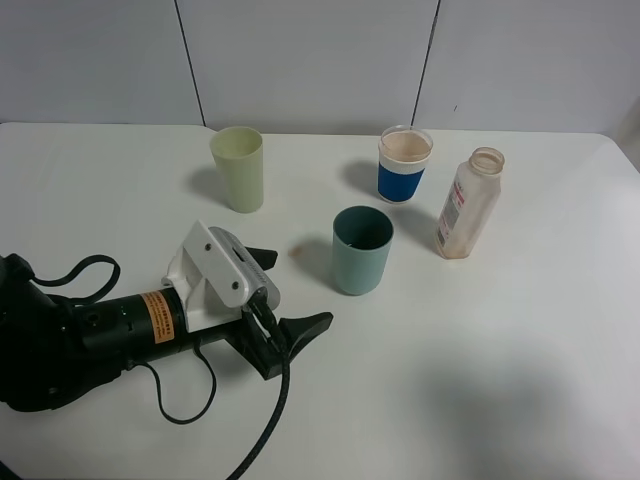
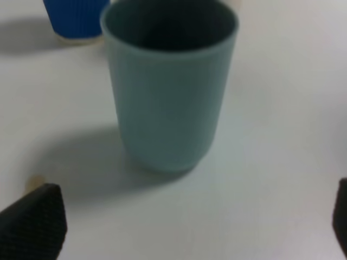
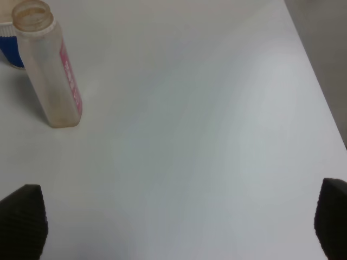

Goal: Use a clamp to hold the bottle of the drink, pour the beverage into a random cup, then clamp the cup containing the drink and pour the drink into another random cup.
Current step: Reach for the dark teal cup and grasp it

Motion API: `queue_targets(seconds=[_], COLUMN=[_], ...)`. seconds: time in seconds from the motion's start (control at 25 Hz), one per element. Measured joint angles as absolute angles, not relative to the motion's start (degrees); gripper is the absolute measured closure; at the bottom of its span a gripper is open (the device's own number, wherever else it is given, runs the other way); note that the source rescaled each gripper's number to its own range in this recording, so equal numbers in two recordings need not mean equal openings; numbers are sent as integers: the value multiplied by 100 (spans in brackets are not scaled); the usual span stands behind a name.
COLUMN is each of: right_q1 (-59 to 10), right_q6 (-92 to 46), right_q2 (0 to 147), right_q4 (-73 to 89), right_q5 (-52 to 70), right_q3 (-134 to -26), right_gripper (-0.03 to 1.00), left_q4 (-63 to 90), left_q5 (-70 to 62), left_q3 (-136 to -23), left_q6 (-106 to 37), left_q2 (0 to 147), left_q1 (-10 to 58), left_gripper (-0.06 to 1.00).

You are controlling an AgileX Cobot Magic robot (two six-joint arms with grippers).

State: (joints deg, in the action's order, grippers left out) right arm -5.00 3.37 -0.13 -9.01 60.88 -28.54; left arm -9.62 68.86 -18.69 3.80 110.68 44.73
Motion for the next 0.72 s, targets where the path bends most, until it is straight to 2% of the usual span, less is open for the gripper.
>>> queue_targets(seconds=[0.72], right_q1=[-500], right_q6=[337], right_q2=[-13], right_q4=[-901], right_q5=[6088], right_q3=[-2854], right_gripper=[-3], left_q4=[-755], left_q5=[6926], left_q3=[-2672], left_q6=[337], left_q2=[11798], left_q1=[4473], left_gripper=[-6])
